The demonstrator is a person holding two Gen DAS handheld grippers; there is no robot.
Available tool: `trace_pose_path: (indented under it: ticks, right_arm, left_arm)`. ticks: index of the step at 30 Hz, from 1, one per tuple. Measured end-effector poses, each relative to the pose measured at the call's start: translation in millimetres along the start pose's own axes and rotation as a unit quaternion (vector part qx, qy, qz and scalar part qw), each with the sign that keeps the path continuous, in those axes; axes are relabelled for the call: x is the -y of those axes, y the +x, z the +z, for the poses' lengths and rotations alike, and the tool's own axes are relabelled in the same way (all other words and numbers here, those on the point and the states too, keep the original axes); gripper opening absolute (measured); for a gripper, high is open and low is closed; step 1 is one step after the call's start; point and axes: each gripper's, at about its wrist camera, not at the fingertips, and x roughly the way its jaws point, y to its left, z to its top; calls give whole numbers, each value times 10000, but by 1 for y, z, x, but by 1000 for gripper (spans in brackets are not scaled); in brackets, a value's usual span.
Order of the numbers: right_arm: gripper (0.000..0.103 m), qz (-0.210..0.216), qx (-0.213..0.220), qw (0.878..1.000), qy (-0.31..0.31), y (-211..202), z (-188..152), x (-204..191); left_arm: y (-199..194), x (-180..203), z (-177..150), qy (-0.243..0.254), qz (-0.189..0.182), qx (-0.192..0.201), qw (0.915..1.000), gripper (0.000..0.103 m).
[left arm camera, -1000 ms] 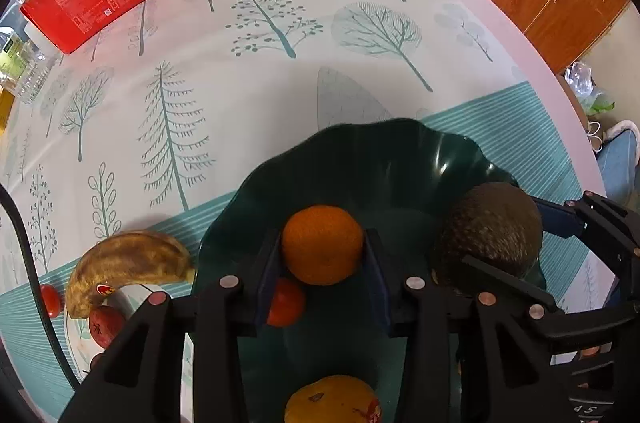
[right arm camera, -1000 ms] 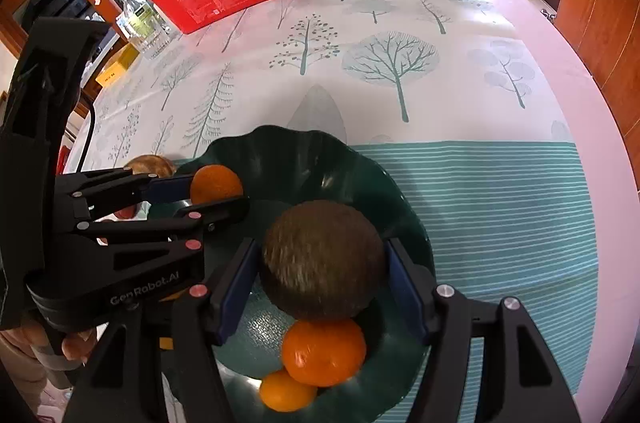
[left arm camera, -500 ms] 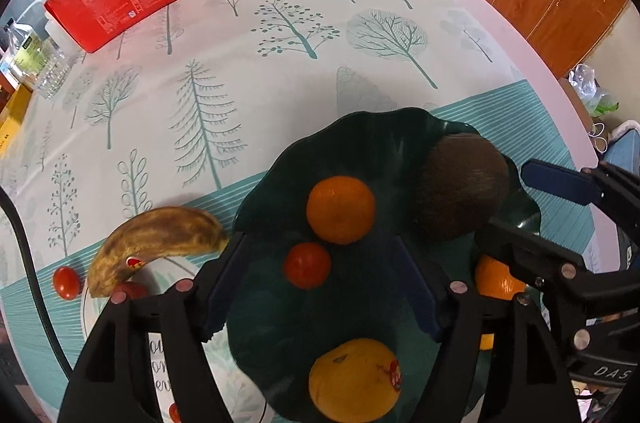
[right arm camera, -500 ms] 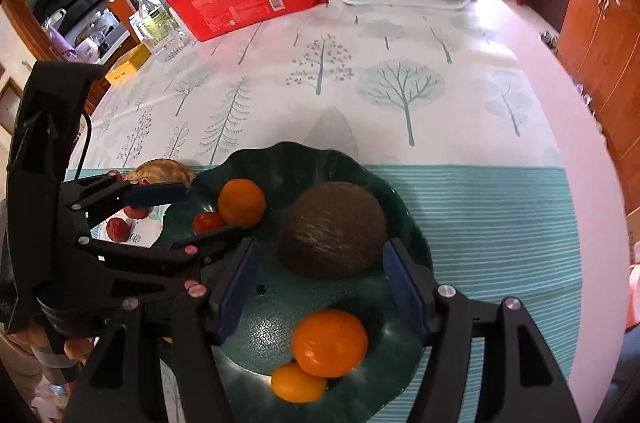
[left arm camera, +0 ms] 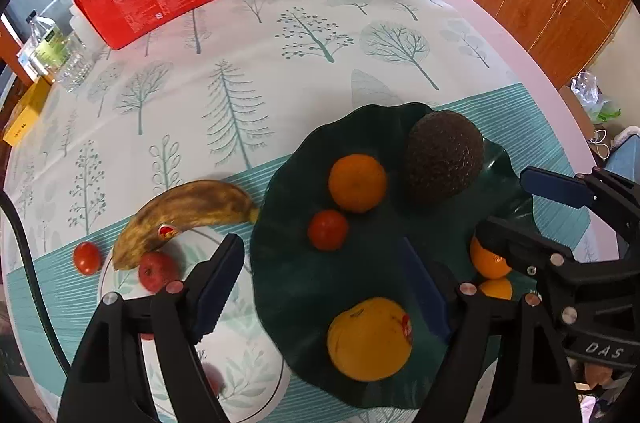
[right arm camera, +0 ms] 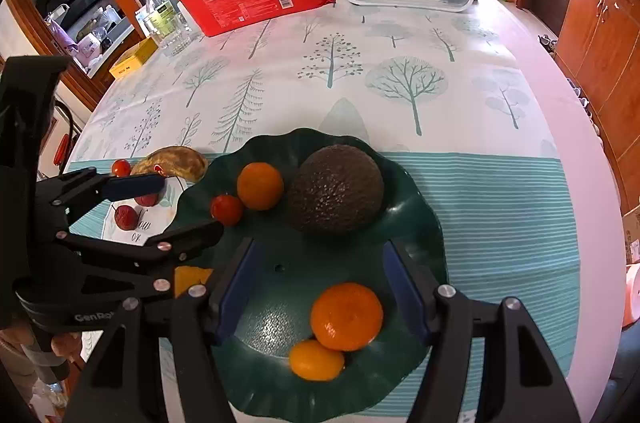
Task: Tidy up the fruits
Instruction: 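Withdraw both open tools from the green plate toward the white plate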
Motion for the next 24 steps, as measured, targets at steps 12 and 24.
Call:
trace_pose_path:
  ticks: [12,24]
  right_arm:
    - [65,-3,-36,10000,76,-10,-21,-14]
    - [65,-40,-119,9997,210,-17,-40,-35]
  left_arm:
    - [-19,-12,-33,-83,65,41,9999,79]
    - [-45,-47,-72,-258,79,139,9995,80]
